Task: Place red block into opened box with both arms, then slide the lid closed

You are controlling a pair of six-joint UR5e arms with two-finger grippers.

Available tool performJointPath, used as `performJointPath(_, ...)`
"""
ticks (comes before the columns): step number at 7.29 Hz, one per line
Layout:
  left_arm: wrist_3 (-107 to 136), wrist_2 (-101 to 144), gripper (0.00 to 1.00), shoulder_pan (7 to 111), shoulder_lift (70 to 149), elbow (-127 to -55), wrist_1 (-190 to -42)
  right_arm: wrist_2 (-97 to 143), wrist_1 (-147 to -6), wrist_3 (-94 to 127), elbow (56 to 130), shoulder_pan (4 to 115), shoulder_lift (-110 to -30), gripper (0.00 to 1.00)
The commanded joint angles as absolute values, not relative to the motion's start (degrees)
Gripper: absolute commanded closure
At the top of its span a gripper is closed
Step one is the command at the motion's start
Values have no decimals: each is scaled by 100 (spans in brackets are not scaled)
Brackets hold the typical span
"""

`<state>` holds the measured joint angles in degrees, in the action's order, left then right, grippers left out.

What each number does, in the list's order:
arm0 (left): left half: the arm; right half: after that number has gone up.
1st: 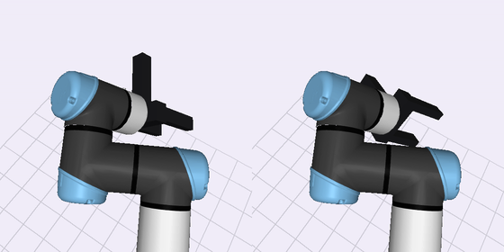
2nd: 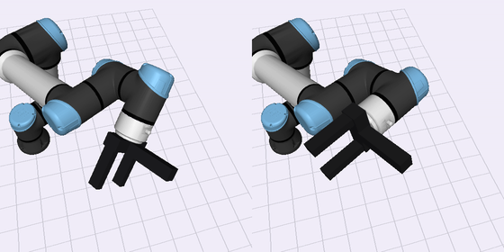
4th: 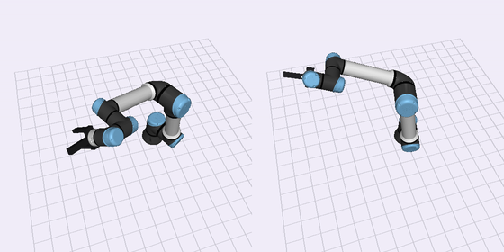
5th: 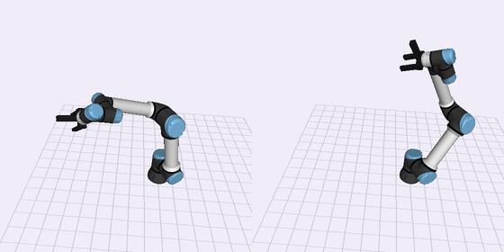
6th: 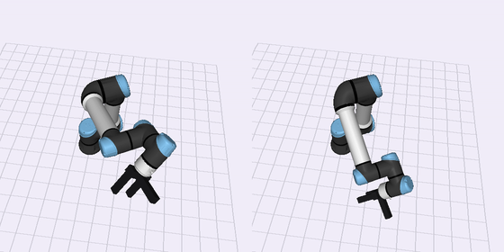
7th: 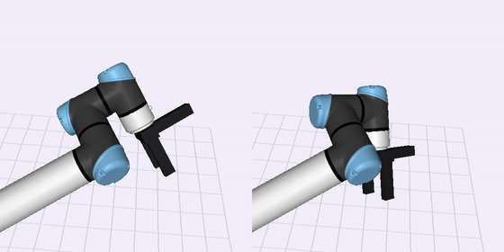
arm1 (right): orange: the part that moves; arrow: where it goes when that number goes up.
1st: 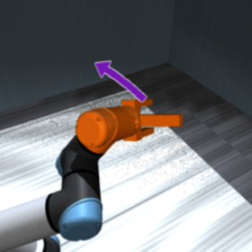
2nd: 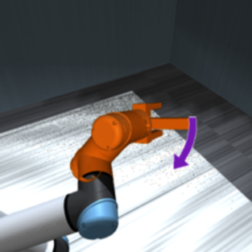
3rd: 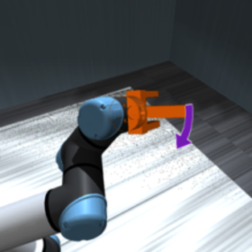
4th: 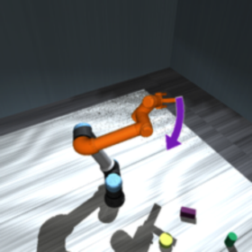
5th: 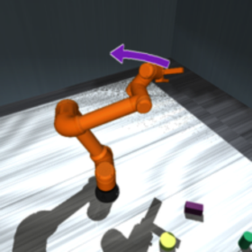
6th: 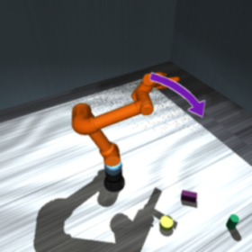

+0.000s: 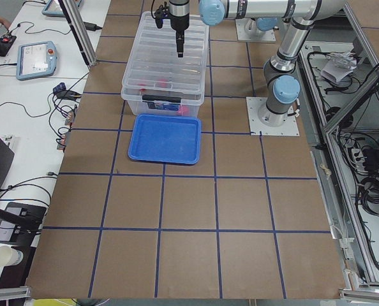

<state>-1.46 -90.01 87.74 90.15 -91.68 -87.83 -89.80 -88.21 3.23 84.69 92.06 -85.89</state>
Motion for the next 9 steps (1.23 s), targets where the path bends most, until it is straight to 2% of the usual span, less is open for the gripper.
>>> performJointPath(1,-149,-9009,0,8798,9280,-8887,-8675,-8825,-8789,352,8367,9211,-8552,0)
performJointPath(9,-176,-9009,0,8868,9317,-8982,-8675,-8912,-8772,316,8394,9211,-8587,0)
